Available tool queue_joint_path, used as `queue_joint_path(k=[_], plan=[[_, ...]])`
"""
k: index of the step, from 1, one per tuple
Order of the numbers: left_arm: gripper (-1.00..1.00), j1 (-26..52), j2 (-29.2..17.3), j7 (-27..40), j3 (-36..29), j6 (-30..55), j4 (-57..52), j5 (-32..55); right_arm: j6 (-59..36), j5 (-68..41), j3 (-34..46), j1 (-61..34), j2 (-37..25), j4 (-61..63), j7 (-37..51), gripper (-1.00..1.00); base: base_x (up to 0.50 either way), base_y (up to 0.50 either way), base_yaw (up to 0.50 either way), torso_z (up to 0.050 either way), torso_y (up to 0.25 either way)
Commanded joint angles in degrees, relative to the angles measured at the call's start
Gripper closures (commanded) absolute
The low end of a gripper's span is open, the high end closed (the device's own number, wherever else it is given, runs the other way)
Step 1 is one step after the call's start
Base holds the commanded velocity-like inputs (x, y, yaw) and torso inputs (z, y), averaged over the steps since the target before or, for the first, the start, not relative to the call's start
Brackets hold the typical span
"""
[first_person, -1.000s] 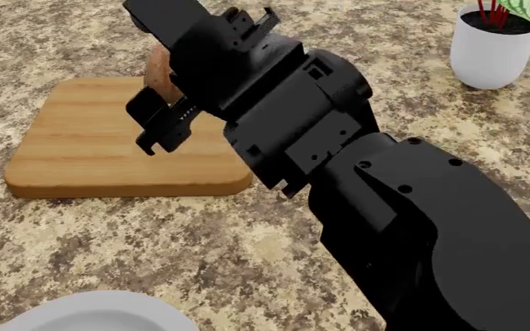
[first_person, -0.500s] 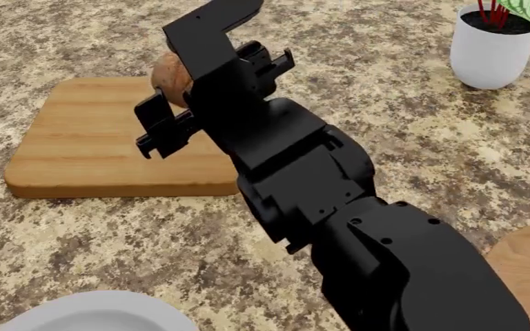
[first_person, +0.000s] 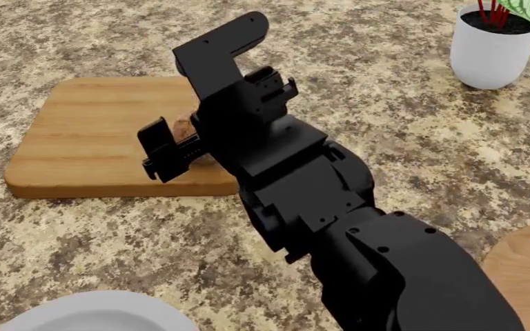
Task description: Place all breads on the cutting board.
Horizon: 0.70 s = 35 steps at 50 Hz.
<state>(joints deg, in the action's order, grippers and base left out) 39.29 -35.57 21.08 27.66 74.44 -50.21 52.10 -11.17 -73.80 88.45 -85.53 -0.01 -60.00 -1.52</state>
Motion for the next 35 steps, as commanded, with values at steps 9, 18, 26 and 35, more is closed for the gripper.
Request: queue_joint_path(k=[9, 18, 26, 35], plan=[[-1.00, -0.33, -0.38, 0.80, 0.83, -0.16, -0.19, 1.40, -1.13, 1.63, -0.22, -1.84, 0.01, 0.55, 0.06, -1.00, 0.00, 0.00, 0.00, 0.000, 0.000], [-1.00, 0.11, -0.66, 1.56, 1.47, 0.74, -0.56, 3.00, -1.29, -2.67, -0.13, -9.65, 0.01, -0.04, -0.73, -1.00, 0.00, 0.00, 0.00, 0.000, 0.000], [-1.00, 0.49, -0.67, 2.40, 1.32, 1.23, -0.89, 4.06, -7.87, -5.88, -0.73, -17.65, -7.90, 17.12, 5.12, -1.00, 0.00, 0.00, 0.00, 0.000, 0.000], [-1.00, 1.15, -0.34, 2.60, -0.13, 0.47, -0.18, 4.23, -16.30, -13.93, -3.69, -24.10, -26.19, 52.77, 20.68, -1.00, 0.00, 0.00, 0.00, 0.000, 0.000]])
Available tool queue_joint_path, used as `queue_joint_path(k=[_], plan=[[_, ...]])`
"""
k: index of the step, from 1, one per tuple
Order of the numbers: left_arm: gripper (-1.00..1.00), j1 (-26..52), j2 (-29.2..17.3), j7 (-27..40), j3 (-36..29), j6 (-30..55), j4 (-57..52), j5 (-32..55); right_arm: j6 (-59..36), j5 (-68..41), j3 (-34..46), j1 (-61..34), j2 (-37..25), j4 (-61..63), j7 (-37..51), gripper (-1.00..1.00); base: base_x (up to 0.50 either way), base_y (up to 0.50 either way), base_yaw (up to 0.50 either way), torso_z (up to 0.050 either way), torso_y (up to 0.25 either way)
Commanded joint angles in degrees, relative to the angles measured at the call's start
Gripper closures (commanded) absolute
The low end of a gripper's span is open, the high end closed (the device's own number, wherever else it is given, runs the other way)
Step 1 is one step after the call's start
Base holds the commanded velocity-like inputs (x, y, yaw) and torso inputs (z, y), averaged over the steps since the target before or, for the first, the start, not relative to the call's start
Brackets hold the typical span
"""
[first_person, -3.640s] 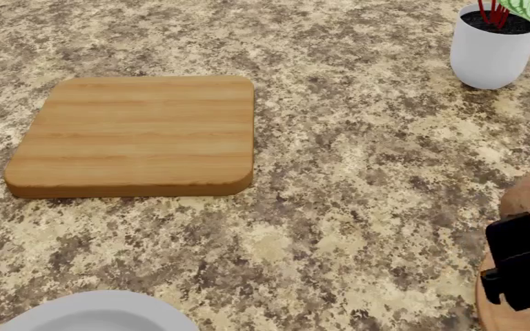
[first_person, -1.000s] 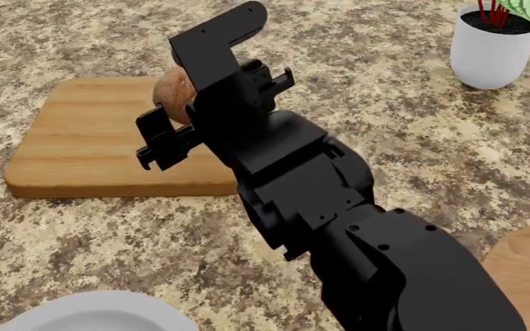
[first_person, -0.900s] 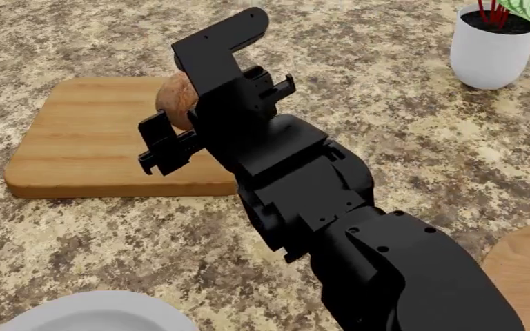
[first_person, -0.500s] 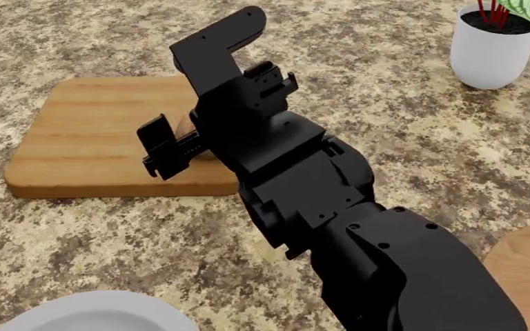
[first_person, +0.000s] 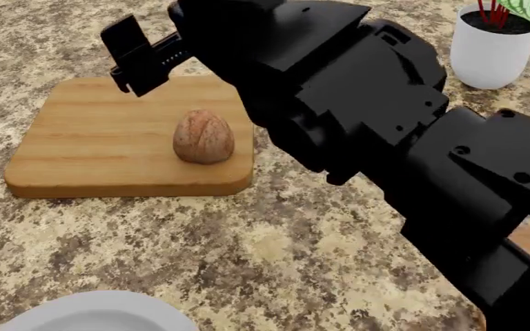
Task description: Place all breads on the cutting board.
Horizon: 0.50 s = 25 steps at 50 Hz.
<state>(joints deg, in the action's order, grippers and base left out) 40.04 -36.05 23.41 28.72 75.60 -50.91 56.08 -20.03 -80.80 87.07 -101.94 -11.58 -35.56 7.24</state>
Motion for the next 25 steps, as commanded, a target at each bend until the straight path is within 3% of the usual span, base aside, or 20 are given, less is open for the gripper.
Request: queue_joint_path(k=[1, 11, 21, 25], plan=[[-1.00, 0.31, 0.06, 0.03, -1.58, -1.19, 0.86, -0.23, -8.26, -7.97, -2.74, -8.52, -16.51, 31.22, 13.31, -1.00, 0.00, 0.00, 0.00, 0.000, 0.000], [-1.00, 1.60, -0.03, 0.81, -2.72, -0.34, 0.54, 1.41, -9.49, -17.92, -7.70, -11.43, -32.16, 55.38, 28.08, -1.00, 0.00, 0.00, 0.00, 0.000, 0.000], [-1.00, 1.01, 0.60, 0.56, -6.95, -3.10, 0.32, -1.13, -10.12, -18.27, -10.00, -14.24, -40.44, 69.82, 38.36, -1.00, 0.00, 0.00, 0.00, 0.000, 0.000], [-1.00, 0.92, -0.44, -0.84, -9.76, -3.37, 0.00, -1.42, -9.09, -23.49, -12.03, -15.76, -45.02, 74.49, 41.64, -1.00, 0.00, 0.00, 0.00, 0.000, 0.000]])
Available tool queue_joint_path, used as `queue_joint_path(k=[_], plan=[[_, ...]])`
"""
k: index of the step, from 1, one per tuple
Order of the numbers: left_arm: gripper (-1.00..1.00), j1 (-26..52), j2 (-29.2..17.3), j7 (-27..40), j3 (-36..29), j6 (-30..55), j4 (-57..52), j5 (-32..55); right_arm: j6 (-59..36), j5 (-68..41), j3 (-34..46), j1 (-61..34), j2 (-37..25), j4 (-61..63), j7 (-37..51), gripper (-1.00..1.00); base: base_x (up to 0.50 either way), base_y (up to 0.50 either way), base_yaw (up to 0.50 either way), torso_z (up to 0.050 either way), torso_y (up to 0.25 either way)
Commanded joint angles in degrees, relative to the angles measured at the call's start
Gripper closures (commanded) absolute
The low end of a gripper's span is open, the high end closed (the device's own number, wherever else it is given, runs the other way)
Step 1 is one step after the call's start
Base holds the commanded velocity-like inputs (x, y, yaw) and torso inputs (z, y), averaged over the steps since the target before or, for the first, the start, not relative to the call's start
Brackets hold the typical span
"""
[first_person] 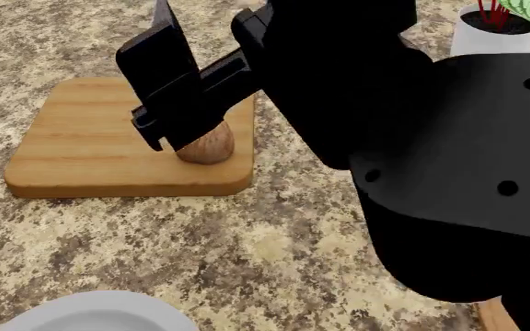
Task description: Place all breads on the cutting board.
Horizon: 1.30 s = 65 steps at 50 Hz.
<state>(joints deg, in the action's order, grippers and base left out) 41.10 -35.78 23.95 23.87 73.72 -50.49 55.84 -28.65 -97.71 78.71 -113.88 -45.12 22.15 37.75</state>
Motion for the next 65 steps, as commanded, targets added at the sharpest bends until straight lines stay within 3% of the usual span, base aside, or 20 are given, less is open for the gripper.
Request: queue_joint_path(k=[1, 5, 9, 12, 14, 18, 25, 40, 47, 65], plan=[[-1.00, 0.88, -1.03, -1.38, -4.96, -0.40, -0.54, 0.19, -1.13, -7.87, -4.22, -5.01, -12.81, 17.68, 11.55, -1.00, 0.00, 0.00, 0.00, 0.000, 0.000], [-1.00, 6.53, -1.36, 1.29, -2.41, 6.99, -0.38, 11.14, -3.66, -11.74, -6.08, -8.93, -17.93, 19.63, 12.64, -1.00, 0.00, 0.00, 0.00, 0.000, 0.000], [-1.00, 9.20, -2.95, 7.21, -0.26, 12.44, 3.70, 29.72, -6.43, -12.94, -7.40, -11.99, -20.43, 19.00, 13.04, -1.00, 0.00, 0.00, 0.00, 0.000, 0.000], [-1.00, 11.90, -10.73, 20.84, -5.45, 6.55, 8.38, 50.45, -7.87, -13.16, -7.94, -12.89, -22.06, 18.08, 12.52, -1.00, 0.00, 0.00, 0.00, 0.000, 0.000], [-1.00, 13.74, -14.99, 25.17, -8.91, 3.04, 9.15, 57.65, -8.49, -13.18, -8.26, -13.27, -22.62, 18.00, 12.64, -1.00, 0.00, 0.00, 0.00, 0.000, 0.000], [-1.00, 16.93, -21.46, 29.81, -14.51, -2.18, 9.81, 67.95, -8.98, -12.65, -8.83, -13.51, -23.28, 17.44, 12.92, -1.00, 0.00, 0.00, 0.00, 0.000, 0.000], [-1.00, 20.62, -28.93, 36.51, -21.89, -11.15, 9.19, 81.62, -7.33, -10.87, -8.55, -10.84, -23.26, 17.29, 13.25, -1.00, 0.00, 0.00, 0.00, 0.000, 0.000], [-1.00, 32.44, -32.75, 45.76, -39.56, -20.83, 6.24, 102.02, -6.13, -5.49, -7.59, -7.15, -19.53, 12.14, 10.73, -1.00, 0.00, 0.00, 0.00, 0.000, 0.000], [-1.00, 34.03, -31.01, 48.15, -43.45, -27.16, 1.54, 108.48, -10.58, -4.90, -8.60, -11.06, -18.85, 8.61, 9.06, -1.00, 0.00, 0.00, 0.00, 0.000, 0.000], [-1.00, 40.64, -29.73, 54.14, -52.62, -28.91, -2.89, 117.93, -7.65, 1.46, -7.46, -6.13, -15.07, 5.33, 8.49, -1.00, 0.00, 0.00, 0.00, 0.000, 0.000]])
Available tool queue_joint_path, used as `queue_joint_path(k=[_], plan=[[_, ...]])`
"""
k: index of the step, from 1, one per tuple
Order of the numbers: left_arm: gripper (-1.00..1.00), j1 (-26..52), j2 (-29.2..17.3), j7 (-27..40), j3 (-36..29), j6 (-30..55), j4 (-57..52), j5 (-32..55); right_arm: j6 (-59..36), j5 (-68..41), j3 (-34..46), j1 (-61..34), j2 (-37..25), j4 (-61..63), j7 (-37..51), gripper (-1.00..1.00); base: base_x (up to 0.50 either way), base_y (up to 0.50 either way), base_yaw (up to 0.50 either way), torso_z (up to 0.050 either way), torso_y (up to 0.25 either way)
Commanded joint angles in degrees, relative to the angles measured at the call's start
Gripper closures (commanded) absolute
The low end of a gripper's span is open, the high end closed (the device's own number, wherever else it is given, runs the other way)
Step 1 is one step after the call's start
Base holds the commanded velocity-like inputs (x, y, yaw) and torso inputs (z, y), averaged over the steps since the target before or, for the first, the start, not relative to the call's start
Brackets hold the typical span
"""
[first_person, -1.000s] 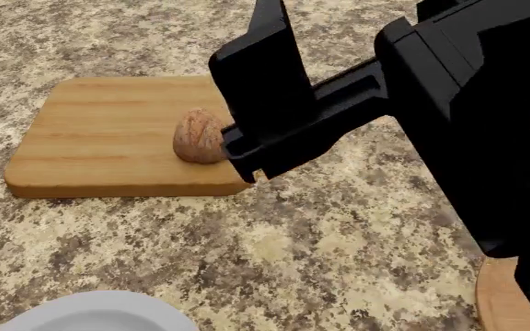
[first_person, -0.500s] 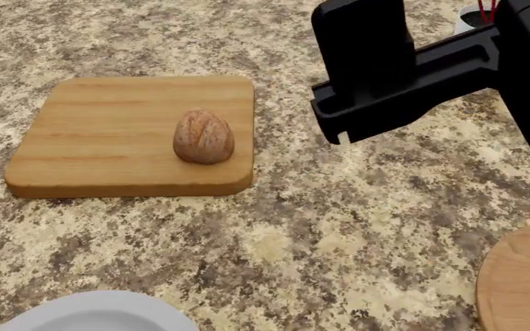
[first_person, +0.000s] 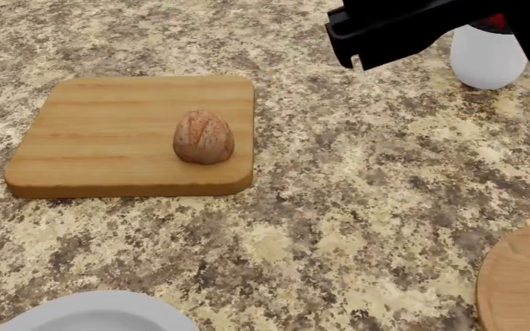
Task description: Place all breads on the cutting board.
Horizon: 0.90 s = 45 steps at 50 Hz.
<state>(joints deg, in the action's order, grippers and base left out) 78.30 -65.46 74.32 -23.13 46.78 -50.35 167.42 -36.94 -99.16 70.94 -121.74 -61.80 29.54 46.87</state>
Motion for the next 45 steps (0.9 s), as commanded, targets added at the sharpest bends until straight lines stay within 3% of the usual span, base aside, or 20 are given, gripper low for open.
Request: queue_joint_path(k=[1, 10, 27, 45], plan=[[-1.00, 4.03, 0.12, 4.41, -6.51, -2.54, -3.94, 7.45, 0.86, 3.23, 0.37, 1.98, 1.93, -2.26, -0.70, -1.00, 0.00, 0.00, 0.00, 0.000, 0.000], [-1.00, 10.08, 2.22, 6.76, -12.60, -6.89, -8.04, 11.85, 0.51, 3.55, -0.44, 1.53, 0.71, -2.46, -1.35, -1.00, 0.00, 0.00, 0.00, 0.000, 0.000], [-1.00, 9.60, 8.08, 7.95, -18.85, 9.17, 4.60, -1.02, 2.98, 5.20, -0.10, 5.79, -2.57, -0.88, -0.91, -1.00, 0.00, 0.00, 0.00, 0.000, 0.000], [-1.00, 3.65, 10.21, 2.80, -18.97, 11.14, 6.46, -7.74, 1.78, 4.39, -0.89, 5.33, -3.16, -0.33, -0.80, -1.00, 0.00, 0.00, 0.00, 0.000, 0.000]])
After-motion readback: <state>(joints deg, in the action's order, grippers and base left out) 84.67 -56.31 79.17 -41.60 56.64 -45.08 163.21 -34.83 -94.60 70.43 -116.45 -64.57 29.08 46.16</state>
